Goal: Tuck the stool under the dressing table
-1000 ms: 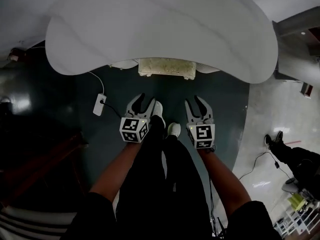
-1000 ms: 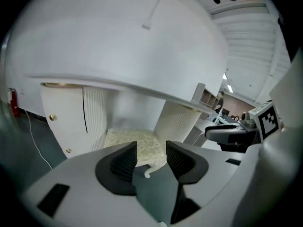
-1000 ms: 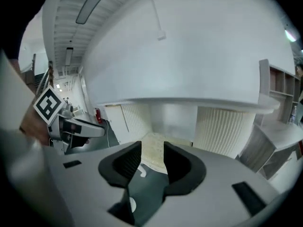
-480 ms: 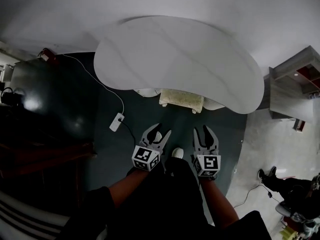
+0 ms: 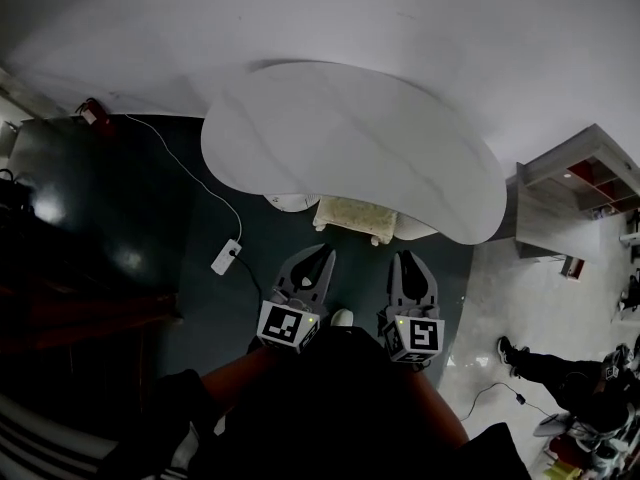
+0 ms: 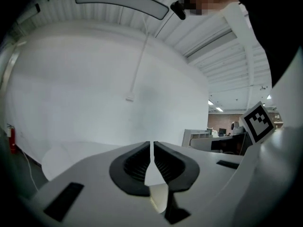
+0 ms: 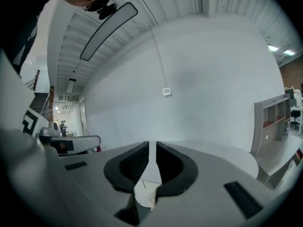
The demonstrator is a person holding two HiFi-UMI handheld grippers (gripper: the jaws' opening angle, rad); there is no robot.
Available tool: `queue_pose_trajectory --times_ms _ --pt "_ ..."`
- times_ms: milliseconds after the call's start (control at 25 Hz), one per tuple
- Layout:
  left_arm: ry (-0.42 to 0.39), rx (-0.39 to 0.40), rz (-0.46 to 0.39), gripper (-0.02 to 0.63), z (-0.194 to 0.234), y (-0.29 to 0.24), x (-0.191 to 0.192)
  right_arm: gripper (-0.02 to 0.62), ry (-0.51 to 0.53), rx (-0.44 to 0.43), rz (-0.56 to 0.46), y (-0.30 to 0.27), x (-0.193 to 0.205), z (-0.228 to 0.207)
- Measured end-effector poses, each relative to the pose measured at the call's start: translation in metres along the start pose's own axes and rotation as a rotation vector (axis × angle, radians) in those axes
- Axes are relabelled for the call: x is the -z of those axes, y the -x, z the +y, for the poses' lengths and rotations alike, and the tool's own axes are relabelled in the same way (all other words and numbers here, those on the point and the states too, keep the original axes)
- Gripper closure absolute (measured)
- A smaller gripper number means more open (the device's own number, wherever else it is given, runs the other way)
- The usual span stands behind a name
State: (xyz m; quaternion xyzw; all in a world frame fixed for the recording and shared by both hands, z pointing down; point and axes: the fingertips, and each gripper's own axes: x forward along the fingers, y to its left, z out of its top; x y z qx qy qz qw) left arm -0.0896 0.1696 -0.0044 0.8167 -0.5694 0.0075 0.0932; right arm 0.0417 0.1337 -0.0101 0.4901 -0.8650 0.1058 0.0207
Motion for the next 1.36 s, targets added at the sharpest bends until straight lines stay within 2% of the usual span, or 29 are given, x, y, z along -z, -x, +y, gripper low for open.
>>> queue_pose_trajectory --times_ms 120,280,520,600,720,1080,1240,1360 --pt "0.000 0.036 -0.025 0.583 0.006 0.000 -0.023 0.548 0.002 -0.024 -0.025 -0.009 -0.022 0.011" --pt "0.008 0.090 -0.028 0.591 0.000 -0.003 -0.035 0.555 0.066 -0.070 -0.049 -0.012 -0.044 0.028" --pt "-0.019 0.105 -0.025 0.591 0.005 -0.011 -0.047 0.558 0.060 -0.055 -0.081 -0.017 -0.060 0.032" --pt "-0.014 0.103 -0.060 0.591 0.008 -0.016 -0.054 0.558 0.074 -0.037 -0.083 -0.020 -0.062 0.029" --pt "-0.017 0.106 -0.068 0.591 0.010 -0.020 -0.057 0.558 0.094 -0.010 -0.073 -0.022 -0.062 0.026" --pt "-0.077 0.162 -0.051 0.591 0.006 -0.028 -0.059 0.558 0.123 -0.030 -0.107 -0.032 -0.073 0.044" --pt "-0.069 0.146 -0.097 0.591 0.008 -0.031 -0.072 0.558 0.124 -0.020 -0.103 -0.034 -0.071 0.044" --pt "-0.067 0.141 -0.098 0.591 0.012 -0.031 -0.073 0.559 0.124 -0.027 -0.092 -0.036 -0.067 0.048"
